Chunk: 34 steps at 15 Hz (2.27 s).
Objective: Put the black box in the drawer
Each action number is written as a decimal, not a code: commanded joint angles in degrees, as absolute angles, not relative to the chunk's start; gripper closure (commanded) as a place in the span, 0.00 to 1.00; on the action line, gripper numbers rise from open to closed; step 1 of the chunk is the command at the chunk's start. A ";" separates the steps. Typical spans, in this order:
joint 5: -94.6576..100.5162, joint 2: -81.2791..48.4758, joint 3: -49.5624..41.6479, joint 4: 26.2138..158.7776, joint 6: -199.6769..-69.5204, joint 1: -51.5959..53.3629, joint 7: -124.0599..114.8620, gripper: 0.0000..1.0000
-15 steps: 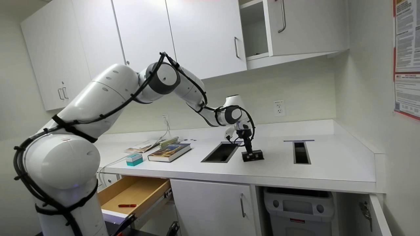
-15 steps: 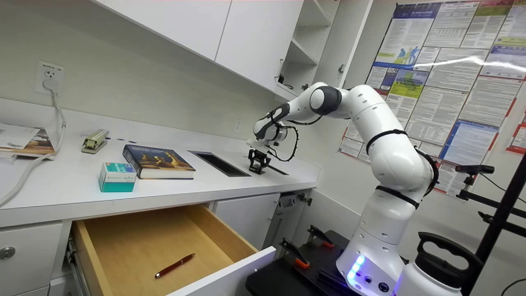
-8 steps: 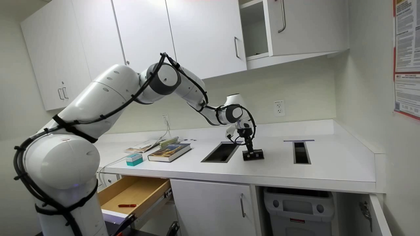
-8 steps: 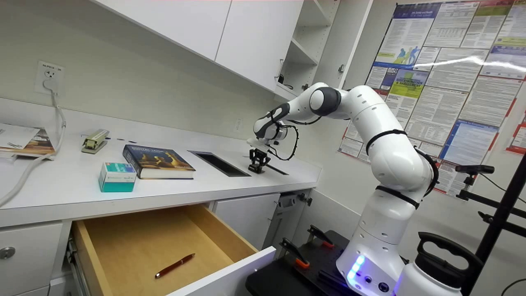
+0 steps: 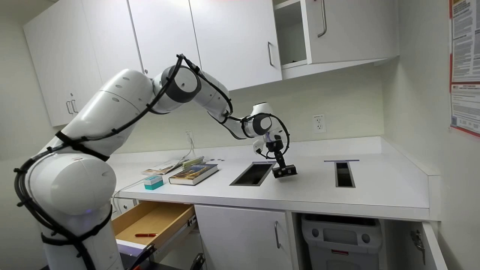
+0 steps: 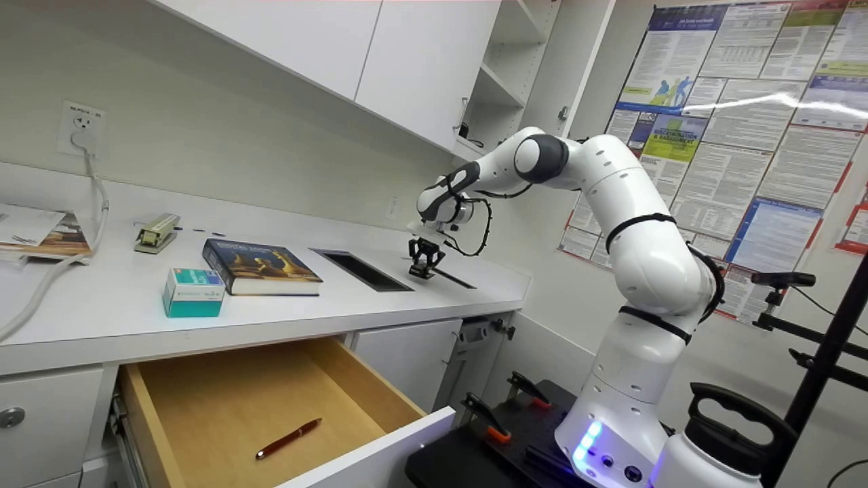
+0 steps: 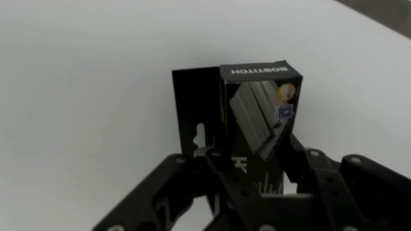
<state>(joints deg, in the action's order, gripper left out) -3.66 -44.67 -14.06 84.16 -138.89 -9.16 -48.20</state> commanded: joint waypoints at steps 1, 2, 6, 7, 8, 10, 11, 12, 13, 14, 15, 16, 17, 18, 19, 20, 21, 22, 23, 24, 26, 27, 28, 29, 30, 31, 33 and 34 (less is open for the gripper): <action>-1.46 -35.74 -14.47 95.41 -140.62 -4.99 -45.06 0.81; -0.59 -34.15 -14.45 97.60 -140.99 -3.77 -44.45 0.81; 4.26 -26.20 -13.90 108.55 -144.52 1.32 -41.62 0.81; 5.52 -24.09 -13.61 111.40 -145.40 2.46 -40.96 0.81; 7.46 -21.85 -13.72 114.21 -146.51 4.03 -40.69 0.81; 11.19 -16.96 -13.32 120.09 -149.53 6.36 -39.93 0.81; 13.15 -14.35 -13.03 123.10 -151.21 7.41 -39.89 0.81; 15.01 -11.69 -12.42 125.83 -152.29 8.16 -39.53 0.81; 16.88 -9.01 -11.87 128.69 -153.80 8.82 -39.77 0.81; 18.09 -6.37 -10.67 130.95 -154.02 9.16 -39.24 0.81; 18.27 -3.59 -8.94 133.36 -153.61 9.06 -37.84 0.81; 18.26 -1.32 -7.21 135.30 -153.08 8.87 -36.38 0.81; 16.52 0.90 -4.98 137.10 -151.65 8.30 -32.94 0.81; 14.94 2.87 -3.14 138.91 -151.28 7.98 -29.89 0.81; 14.12 4.59 -1.52 140.45 -150.14 8.01 -27.28 0.81; 13.45 6.02 -0.31 141.82 -149.69 7.80 -24.86 0.81; 14.93 0.97 -0.16 137.65 -151.24 6.48 -29.67 0.81; 14.49 2.09 0.82 138.77 -151.19 6.36 -29.20 0.56; 14.49 2.18 1.15 138.85 -151.19 6.21 -29.29 0.56; 14.51 1.95 1.15 138.75 -151.19 6.01 -29.31 0.56; 14.59 1.26 0.88 138.48 -151.21 5.51 -29.33 0.56; 14.60 1.18 0.84 138.46 -151.21 5.40 -29.34 0.56; 14.61 1.07 0.81 138.41 -151.21 5.40 -29.34 0.56; 14.61 1.06 0.83 138.40 -151.21 5.41 -29.34 0.81; 11.78 0.75 1.82 138.77 -152.37 6.42 -26.12 0.81; 12.11 0.79 2.76 139.05 -152.29 7.02 -25.71 0.81; 8.88 2.17 5.79 141.03 -152.67 8.99 -20.49 0.81; 7.10 2.60 7.38 141.63 -152.49 9.88 -18.32 0.81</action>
<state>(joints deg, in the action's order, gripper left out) 11.24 0.66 3.78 139.18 -151.46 7.72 -23.86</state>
